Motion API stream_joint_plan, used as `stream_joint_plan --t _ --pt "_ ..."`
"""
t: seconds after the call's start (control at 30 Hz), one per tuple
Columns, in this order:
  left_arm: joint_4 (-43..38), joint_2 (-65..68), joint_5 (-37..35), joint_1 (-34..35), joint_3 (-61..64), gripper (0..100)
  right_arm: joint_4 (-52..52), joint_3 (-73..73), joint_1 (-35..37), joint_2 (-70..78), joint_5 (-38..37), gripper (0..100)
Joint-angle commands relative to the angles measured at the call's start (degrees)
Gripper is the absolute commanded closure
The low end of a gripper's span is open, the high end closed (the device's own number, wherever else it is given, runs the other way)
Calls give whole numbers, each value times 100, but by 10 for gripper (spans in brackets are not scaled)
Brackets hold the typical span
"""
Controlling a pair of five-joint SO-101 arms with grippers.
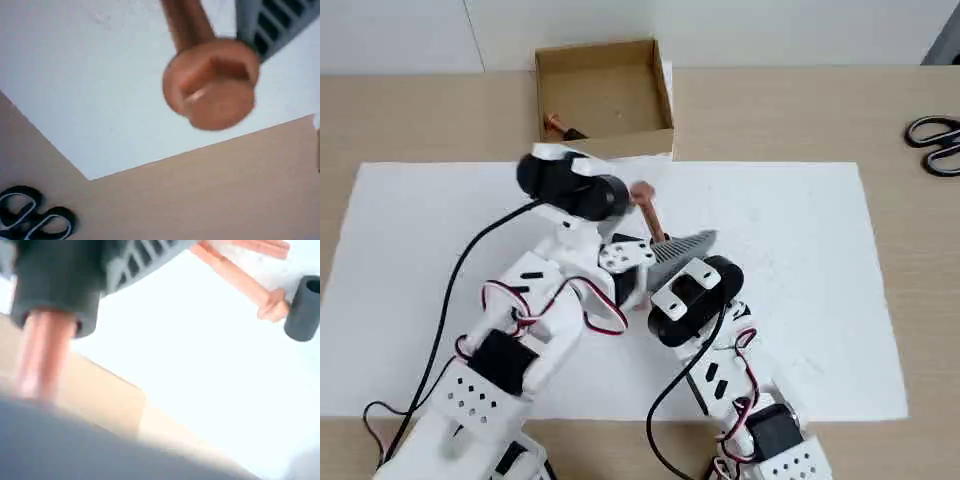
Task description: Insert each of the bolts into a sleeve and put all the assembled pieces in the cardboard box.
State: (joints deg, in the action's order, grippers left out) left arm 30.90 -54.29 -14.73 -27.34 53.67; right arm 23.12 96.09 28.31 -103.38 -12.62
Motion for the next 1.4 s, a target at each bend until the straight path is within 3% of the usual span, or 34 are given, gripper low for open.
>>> stream_joint_plan --t 0.0,0.17,0.53,0.83,0.9,0.97,1.07,1.13,1.27,1.37 --pt "105 -35 105 62 -330 638 -119 18 -22 -48 -44 995" --pt "642 -35 70 -334 -312 638 -119 18 -22 -48 -44 995" --pt "659 -44 308 -510 -374 639 -119 26 -22 -48 -44 995" --pt "703 -53 1196 1037 -1112 639 -119 0 -22 -48 -44 995" --pt "1099 -53 1196 1204 -1376 640 -119 9 -22 -48 -44 995" --pt "1996 -53 985 1257 -1727 641 -119 9 -22 -48 -44 995" --pt "3481 -44 193 1275 -2220 701 -127 -9 -215 -48 -18 995" --pt "4097 -9 62 1459 -2334 792 -268 -18 -558 -48 -18 995" --pt "4185 -26 62 1978 -2211 1000 -813 -26 -1209 -48 0 995" --pt "4185 -9 62 2136 -2202 986 -769 -334 -1534 13 325 995"
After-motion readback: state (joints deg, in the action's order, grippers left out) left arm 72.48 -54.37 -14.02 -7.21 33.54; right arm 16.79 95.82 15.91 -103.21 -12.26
